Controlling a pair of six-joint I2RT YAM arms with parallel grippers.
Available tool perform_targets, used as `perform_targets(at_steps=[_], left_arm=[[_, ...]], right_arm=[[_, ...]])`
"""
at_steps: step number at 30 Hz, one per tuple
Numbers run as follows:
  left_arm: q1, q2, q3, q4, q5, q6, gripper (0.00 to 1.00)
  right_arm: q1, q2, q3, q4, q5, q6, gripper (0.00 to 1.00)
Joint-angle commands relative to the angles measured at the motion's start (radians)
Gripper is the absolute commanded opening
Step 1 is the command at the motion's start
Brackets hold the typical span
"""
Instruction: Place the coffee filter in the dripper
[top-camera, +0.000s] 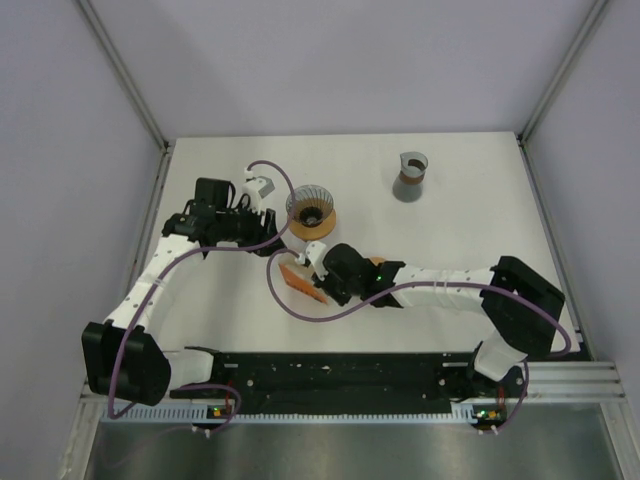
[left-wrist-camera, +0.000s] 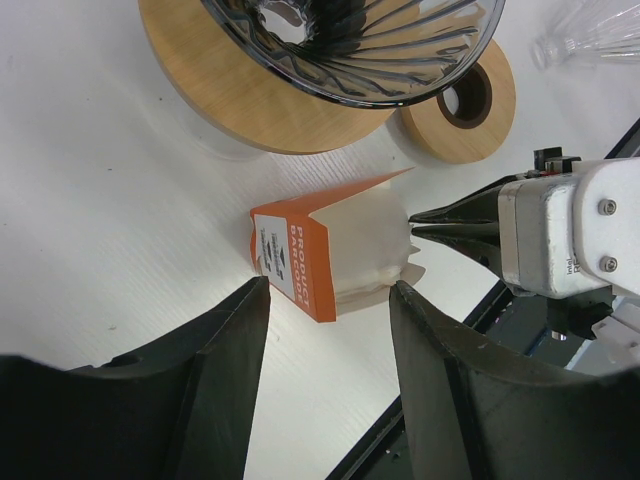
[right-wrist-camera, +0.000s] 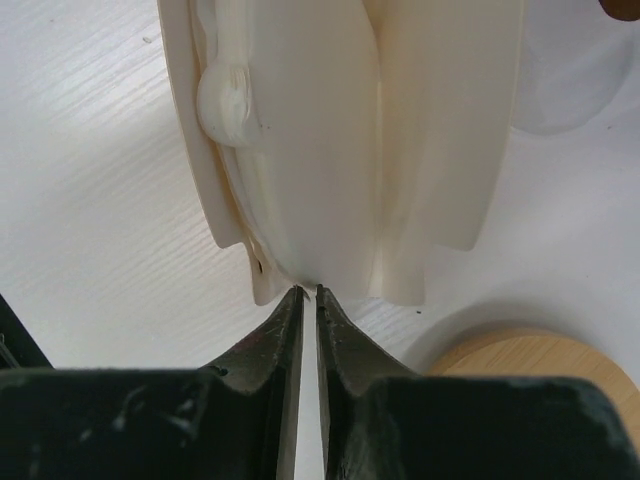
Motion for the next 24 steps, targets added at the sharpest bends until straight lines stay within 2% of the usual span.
perform_targets(at_steps=[1,3,12,17,20,24], left_arm=[[-0.003,-0.006,0.030,0.011,0.006,0.013,0.57],[-0.003,-0.007,0.030,0.011,0.006,0.014,0.57],[-0.003,-0.004,0.031,0.011,0.004,0.014,0.57],[-0.003,-0.007,0.030,0.011,0.003,0.014,0.57],[-0.003,-0.006,0.031,0.011,0.004,0.016,0.57],[-0.003,-0.006,0.033,0.011,0.006,0.016,0.57]], right_arm=[[-0.005,0.019,0.058,0.032,-0.010,0.009,0.06],[-0.005,0.019,0.059,0.030,-0.010,0.007,0.00],[-0.005,-0.028,0.041,0.001,-0.020,0.003,0.00],[-0.005,-0.044,0.030,0.032,-0.094,0.050,0.06],[-0.003,-0.039,0.033,0.046,-0.100,0.075,0.14],[-0.005,-0.021,0.036,0.044,-0.066,0.086,0.14]])
